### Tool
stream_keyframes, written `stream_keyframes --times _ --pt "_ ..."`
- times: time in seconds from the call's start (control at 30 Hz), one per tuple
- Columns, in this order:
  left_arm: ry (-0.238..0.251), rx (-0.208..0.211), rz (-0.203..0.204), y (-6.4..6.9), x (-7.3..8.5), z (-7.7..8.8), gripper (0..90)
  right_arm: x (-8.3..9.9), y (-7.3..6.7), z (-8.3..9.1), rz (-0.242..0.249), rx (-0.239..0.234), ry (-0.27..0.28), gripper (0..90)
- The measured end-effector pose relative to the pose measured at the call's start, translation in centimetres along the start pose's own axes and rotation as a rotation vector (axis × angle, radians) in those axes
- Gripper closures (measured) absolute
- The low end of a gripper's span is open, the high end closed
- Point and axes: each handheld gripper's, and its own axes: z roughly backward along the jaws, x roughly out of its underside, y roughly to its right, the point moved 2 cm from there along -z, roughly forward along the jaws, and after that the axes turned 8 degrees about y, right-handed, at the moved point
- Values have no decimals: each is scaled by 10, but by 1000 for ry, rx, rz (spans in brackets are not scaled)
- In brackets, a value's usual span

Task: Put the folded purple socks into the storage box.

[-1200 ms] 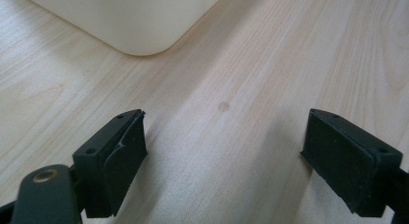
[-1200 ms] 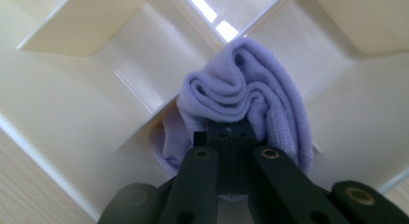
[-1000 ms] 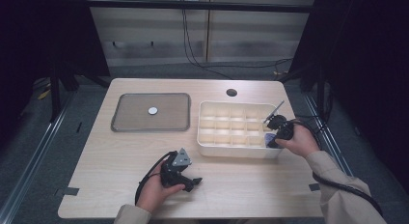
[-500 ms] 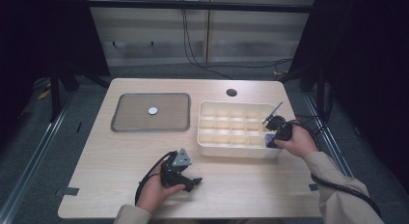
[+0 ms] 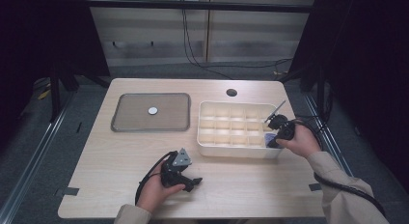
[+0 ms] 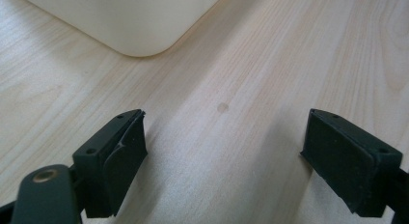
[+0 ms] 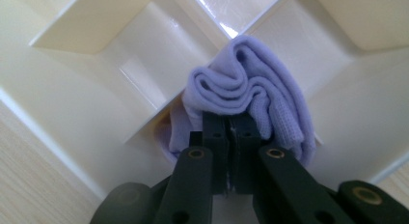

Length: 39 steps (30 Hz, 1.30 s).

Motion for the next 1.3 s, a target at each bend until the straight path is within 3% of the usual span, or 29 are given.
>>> stream_keyframes --times 1.0,1.3 --pt "-6 6 -12 -1 -1 -1 145 -3 3 26 -7 6 32 834" --pt "-4 8 -13 -1 -1 -1 145 -6 4 33 -14 9 46 781"
